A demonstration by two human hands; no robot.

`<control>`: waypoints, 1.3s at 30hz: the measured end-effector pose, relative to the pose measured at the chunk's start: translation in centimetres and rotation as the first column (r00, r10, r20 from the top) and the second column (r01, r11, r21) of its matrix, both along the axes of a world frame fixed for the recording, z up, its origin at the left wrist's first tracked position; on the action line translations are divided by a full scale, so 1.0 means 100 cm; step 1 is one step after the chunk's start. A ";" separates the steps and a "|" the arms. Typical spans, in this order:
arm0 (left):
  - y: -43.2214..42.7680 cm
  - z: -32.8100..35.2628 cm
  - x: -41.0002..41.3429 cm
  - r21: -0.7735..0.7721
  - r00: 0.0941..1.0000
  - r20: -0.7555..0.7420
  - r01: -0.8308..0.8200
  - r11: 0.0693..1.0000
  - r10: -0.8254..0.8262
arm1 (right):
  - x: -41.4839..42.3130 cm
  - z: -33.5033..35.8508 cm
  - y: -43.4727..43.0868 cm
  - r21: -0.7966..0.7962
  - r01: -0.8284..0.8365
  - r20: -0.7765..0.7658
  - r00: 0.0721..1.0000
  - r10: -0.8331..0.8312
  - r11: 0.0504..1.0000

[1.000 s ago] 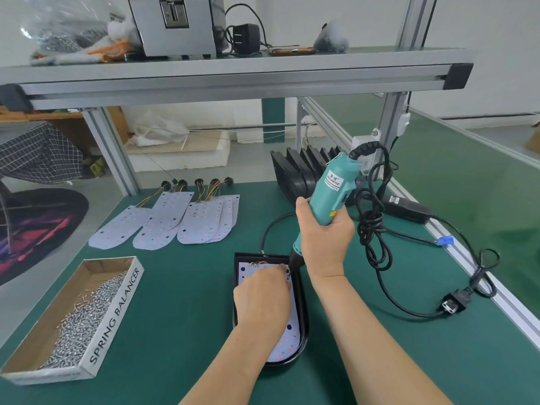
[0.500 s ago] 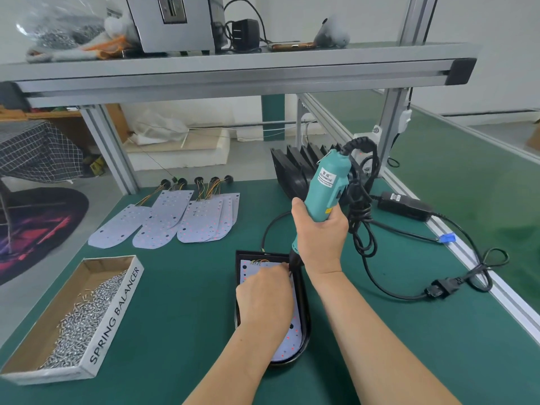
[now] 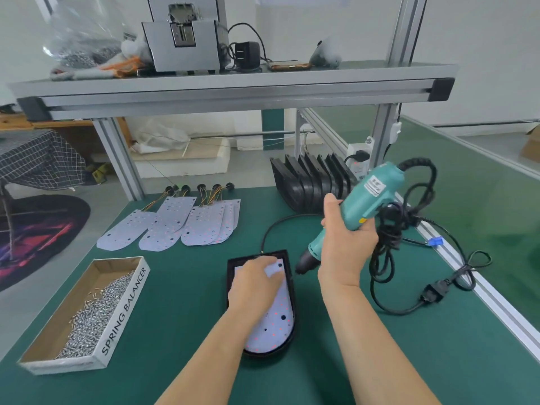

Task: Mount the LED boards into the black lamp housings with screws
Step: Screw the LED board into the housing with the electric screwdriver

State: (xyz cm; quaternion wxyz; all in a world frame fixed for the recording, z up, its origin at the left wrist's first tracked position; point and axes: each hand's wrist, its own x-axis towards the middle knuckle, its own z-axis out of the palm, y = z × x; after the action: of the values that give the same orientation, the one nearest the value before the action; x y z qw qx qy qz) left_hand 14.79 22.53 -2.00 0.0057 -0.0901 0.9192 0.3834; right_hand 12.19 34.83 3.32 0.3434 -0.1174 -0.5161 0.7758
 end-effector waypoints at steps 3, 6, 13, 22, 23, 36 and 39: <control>-0.012 0.008 0.001 0.559 0.973 0.165 -0.229 0.797 0.164 | 0.008 -0.002 0.005 -0.151 0.005 0.093 0.996 0.009 0.989; -0.026 0.021 0.009 0.882 0.903 0.420 -0.431 0.192 0.095 | 0.017 -0.002 0.007 -0.220 -0.055 0.110 0.991 0.081 0.974; -0.040 0.023 0.044 0.931 0.934 0.356 -0.357 -0.079 -0.023 | 0.038 0.000 0.005 -0.211 -0.065 -0.005 0.998 0.065 0.975; -0.039 0.013 0.063 0.939 0.940 0.341 -0.340 0.042 -0.027 | 0.053 0.006 -0.007 -0.204 -0.021 -0.060 0.998 0.008 0.979; -0.040 0.012 0.064 0.933 0.933 0.359 -0.358 0.031 -0.034 | 0.054 0.007 -0.008 -0.199 -0.014 -0.064 0.998 0.001 0.980; -0.038 0.015 0.066 0.907 0.905 0.412 -0.418 -0.047 -0.101 | 0.055 0.006 -0.018 -0.174 0.008 -0.069 0.997 -0.020 0.985; -0.038 0.014 0.067 0.903 0.902 0.419 -0.426 -0.051 -0.108 | 0.055 0.007 -0.019 -0.193 0.016 -0.062 0.998 -0.028 0.981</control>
State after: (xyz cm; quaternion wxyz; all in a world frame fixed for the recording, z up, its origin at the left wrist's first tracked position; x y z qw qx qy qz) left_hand 21.48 18.74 -0.61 0.1937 -0.2375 0.3235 0.8952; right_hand 17.69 32.95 3.97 0.3555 -0.1306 -0.4261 0.8215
